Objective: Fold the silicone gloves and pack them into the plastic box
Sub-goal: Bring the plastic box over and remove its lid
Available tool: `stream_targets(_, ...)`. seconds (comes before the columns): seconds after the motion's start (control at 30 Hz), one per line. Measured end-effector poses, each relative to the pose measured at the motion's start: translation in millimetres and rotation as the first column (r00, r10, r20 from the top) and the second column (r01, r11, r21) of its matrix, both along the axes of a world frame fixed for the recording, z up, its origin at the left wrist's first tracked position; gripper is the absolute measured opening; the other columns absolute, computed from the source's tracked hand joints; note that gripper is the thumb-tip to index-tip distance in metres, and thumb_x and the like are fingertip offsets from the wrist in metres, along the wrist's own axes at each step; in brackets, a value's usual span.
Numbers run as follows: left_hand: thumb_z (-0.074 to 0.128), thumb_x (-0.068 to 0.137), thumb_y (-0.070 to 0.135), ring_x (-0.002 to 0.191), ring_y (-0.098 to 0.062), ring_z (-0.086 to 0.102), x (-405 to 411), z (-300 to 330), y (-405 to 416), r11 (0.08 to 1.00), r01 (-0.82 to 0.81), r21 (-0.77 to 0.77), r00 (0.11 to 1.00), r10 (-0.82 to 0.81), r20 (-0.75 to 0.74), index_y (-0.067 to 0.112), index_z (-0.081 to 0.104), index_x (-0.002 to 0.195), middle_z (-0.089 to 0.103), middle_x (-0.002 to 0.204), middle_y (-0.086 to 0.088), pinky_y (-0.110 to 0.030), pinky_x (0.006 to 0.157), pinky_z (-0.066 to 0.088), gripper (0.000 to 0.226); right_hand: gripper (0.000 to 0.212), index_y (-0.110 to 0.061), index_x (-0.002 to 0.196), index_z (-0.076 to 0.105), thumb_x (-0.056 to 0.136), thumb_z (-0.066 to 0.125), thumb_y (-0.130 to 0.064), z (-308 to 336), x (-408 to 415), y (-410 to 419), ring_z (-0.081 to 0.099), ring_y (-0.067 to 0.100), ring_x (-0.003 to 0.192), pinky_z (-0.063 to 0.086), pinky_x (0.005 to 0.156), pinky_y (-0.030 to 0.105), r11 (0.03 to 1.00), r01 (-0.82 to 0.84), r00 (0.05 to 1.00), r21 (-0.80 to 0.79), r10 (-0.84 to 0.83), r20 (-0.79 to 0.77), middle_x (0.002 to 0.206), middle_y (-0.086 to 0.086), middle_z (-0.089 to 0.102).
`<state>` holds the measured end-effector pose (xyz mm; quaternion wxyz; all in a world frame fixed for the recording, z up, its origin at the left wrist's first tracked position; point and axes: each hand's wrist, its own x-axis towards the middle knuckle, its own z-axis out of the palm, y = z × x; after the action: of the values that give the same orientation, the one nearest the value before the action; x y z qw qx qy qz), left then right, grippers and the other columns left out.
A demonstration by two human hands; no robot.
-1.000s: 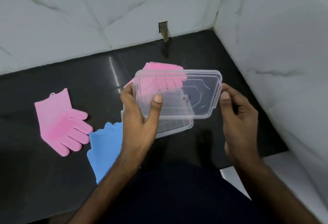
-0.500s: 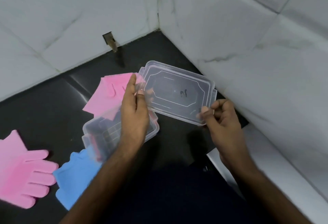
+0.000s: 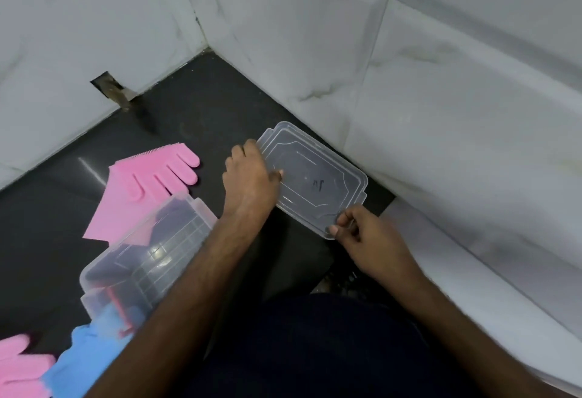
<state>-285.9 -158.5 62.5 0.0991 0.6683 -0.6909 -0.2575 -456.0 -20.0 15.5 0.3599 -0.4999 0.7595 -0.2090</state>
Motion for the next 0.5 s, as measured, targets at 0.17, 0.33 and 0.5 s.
stream_targets(0.17, 0.074, 0.094, 0.039, 0.139, -0.034, 0.042, -14.4, -20.6, -8.2, 0.989, 0.041, 0.143, 0.977, -0.07, 0.202, 0.01, 0.033, 0.154, 0.046, 0.151, -0.013, -0.051, 0.115, 0.035, 0.079, 0.017, -0.029, 0.088, 0.061, 0.092, 0.069, -0.044, -16.8, -7.6, -3.3, 0.059, -0.007, 0.07, 0.041, 0.054, 0.008, 0.998, -0.015, 1.0, 0.064, 0.015, -0.005, 0.071, -0.01, 0.064)
stream_targets(0.33, 0.073, 0.093, 0.047, 0.141, -0.035, 0.041, -20.6, -35.0, -15.8, 0.981, 0.029, 0.191, 0.964, -0.078, 0.253, 0.01, 0.031, 0.156, 0.042, 0.152, -0.014, -0.052, 0.117, 0.035, 0.084, 0.02, -0.028, 0.085, 0.059, 0.09, 0.071, -0.044, -23.1, -10.9, -11.3, 0.06, 0.001, 0.066, 0.044, 0.055, 0.017, 0.996, -0.059, 0.997, 0.069, 0.061, -0.036, 0.071, -0.009, 0.064)
stream_targets(0.5, 0.071, 0.093, 0.052, 0.139, -0.034, 0.041, -24.5, -39.4, -23.9, 0.979, 0.046, 0.198, 0.957, -0.1, 0.274, 0.011, 0.033, 0.156, 0.04, 0.15, -0.014, -0.051, 0.116, 0.036, 0.084, 0.019, -0.027, 0.086, 0.059, 0.091, 0.07, -0.041, -21.8, -9.6, -18.3, 0.064, 0.007, 0.072, 0.057, 0.069, 0.037, 0.988, -0.107, 0.993, 0.114, 0.112, -0.039, 0.076, -0.008, 0.066)
